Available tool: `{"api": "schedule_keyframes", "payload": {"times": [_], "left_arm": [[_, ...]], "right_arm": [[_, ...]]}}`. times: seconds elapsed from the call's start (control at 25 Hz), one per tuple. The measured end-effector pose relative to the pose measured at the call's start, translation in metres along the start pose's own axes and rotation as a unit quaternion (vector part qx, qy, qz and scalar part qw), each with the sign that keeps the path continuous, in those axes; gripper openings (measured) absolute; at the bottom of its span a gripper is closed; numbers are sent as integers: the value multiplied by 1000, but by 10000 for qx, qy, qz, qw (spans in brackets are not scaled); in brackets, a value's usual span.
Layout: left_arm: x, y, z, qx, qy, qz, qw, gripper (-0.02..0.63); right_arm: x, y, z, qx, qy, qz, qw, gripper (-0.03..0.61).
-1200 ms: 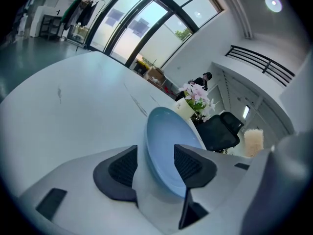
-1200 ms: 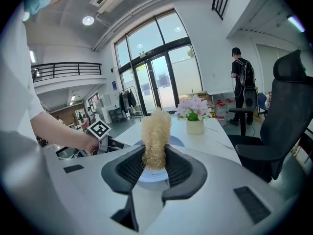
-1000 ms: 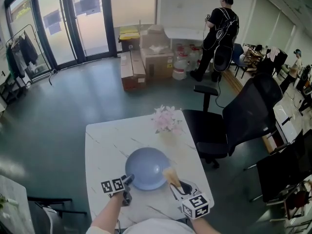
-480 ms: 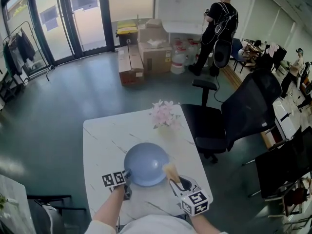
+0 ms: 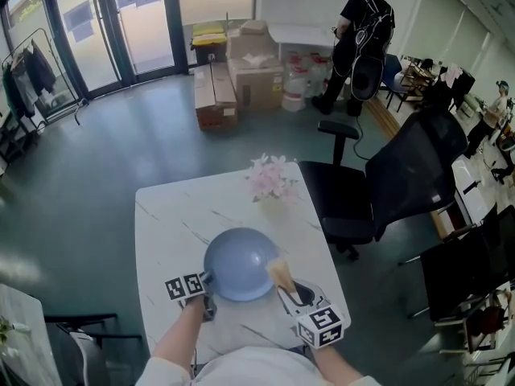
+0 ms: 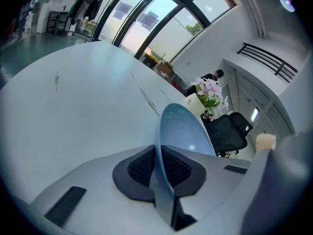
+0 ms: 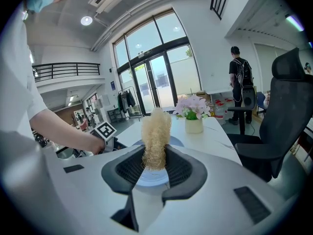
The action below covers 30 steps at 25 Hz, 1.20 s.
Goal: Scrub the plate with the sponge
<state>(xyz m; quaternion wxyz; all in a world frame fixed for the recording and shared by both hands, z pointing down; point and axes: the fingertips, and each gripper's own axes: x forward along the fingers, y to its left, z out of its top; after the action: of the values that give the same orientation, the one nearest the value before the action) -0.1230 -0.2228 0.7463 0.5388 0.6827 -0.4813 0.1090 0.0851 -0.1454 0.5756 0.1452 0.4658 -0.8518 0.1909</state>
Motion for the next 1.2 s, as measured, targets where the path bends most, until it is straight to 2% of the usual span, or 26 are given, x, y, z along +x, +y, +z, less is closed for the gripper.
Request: {"api": "schedule_keyframes", "payload": {"times": [0.4, 0.64, 0.92, 1.2], "left_arm": [[-2, -11, -3, -98, -162, -224, 9996, 44], [-18, -24, 6, 120, -432, -355, 9984, 44], [-45, -42, 26, 253, -885, -559, 9942, 44], [-80, -72, 42, 476, -1390, -868, 9853, 44]], "right_arm": [[4, -1, 4, -39, -33, 30, 10000, 124], [4, 4, 10, -136, -75, 66, 9999, 124], [6, 16, 22, -374, -160, 158, 9990, 124], [14, 35, 31, -834, -157, 336, 9958, 124]]}}
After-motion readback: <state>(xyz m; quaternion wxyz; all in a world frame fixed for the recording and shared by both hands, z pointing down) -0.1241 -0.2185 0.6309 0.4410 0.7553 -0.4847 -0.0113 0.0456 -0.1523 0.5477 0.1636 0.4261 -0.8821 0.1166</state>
